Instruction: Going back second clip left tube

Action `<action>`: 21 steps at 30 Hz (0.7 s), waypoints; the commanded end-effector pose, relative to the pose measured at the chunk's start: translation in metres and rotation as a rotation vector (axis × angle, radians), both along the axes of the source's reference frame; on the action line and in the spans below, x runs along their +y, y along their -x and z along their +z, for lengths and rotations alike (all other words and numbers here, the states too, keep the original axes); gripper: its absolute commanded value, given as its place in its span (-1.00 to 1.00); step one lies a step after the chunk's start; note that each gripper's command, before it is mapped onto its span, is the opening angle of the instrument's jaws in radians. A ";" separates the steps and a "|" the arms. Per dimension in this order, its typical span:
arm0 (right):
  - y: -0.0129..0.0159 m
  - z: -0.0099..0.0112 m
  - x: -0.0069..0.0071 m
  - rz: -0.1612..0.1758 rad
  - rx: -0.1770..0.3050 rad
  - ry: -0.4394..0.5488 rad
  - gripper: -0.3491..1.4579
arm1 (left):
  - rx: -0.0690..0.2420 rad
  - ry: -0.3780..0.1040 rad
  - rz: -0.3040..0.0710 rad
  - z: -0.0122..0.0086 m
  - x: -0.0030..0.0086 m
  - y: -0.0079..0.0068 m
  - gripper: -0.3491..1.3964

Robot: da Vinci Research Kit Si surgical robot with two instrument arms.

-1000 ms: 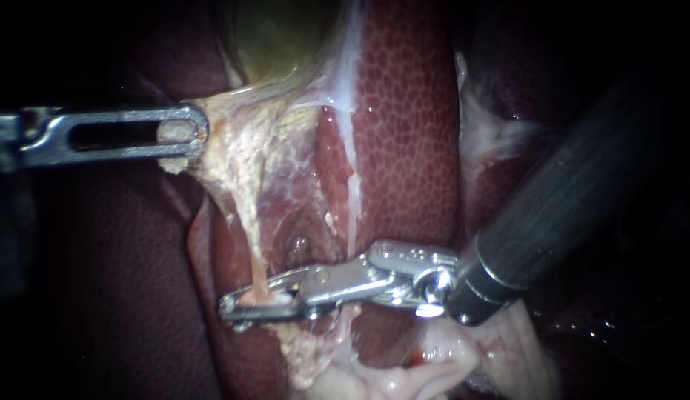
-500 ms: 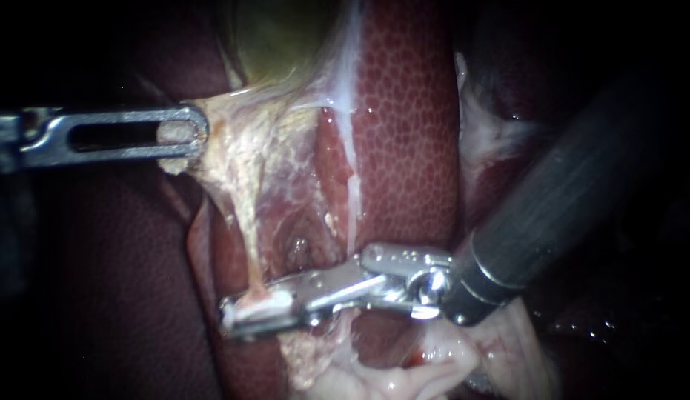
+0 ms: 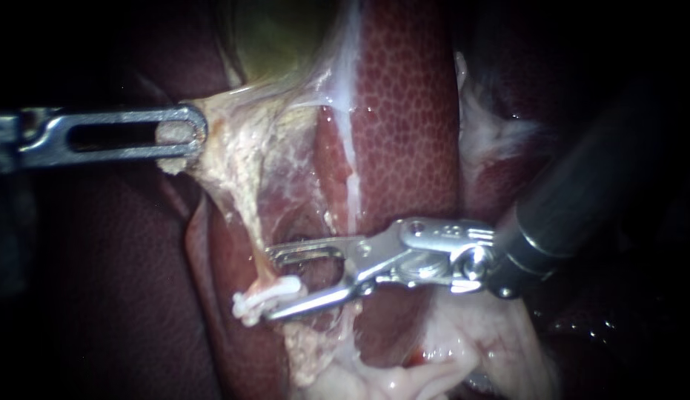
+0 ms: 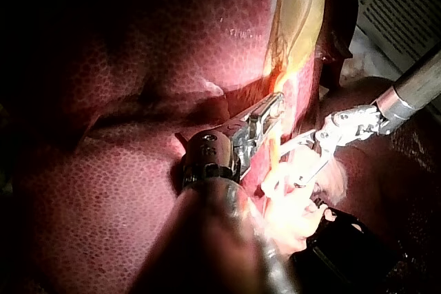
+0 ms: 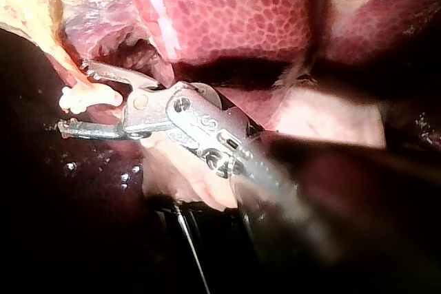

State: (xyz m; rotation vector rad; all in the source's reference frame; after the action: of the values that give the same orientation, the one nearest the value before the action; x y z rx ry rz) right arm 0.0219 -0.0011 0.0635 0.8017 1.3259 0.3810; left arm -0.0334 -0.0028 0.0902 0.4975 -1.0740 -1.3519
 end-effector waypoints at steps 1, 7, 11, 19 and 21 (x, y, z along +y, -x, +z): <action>0.0006 -0.0001 0.0002 0.001 0.000 0.004 0.05 | 0.000 0.000 0.000 0.0000 0.0000 0.0000 -1.00; 0.0050 -0.0018 0.0020 0.021 -0.007 0.032 0.05 | 0.000 0.000 0.001 0.0000 0.0000 -0.0002 -1.00; 0.0080 -0.0034 0.0034 0.035 -0.013 0.056 0.05 | -0.001 0.000 0.001 0.0000 0.0000 -0.0002 -1.00; 0.0128 -0.0081 0.0055 0.055 -0.014 0.105 0.05 | 0.000 0.001 0.001 0.0003 0.0001 -0.0001 -1.00; 0.0133 -0.0091 0.0059 0.058 -0.006 0.110 0.05 | 0.000 0.001 0.000 0.0004 0.0001 0.0000 -1.00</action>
State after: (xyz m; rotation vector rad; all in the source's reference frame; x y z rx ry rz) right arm 0.0085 0.0049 0.0540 0.6677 1.3589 0.3473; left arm -0.0335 -0.0027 0.0906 0.4979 -1.0752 -1.3501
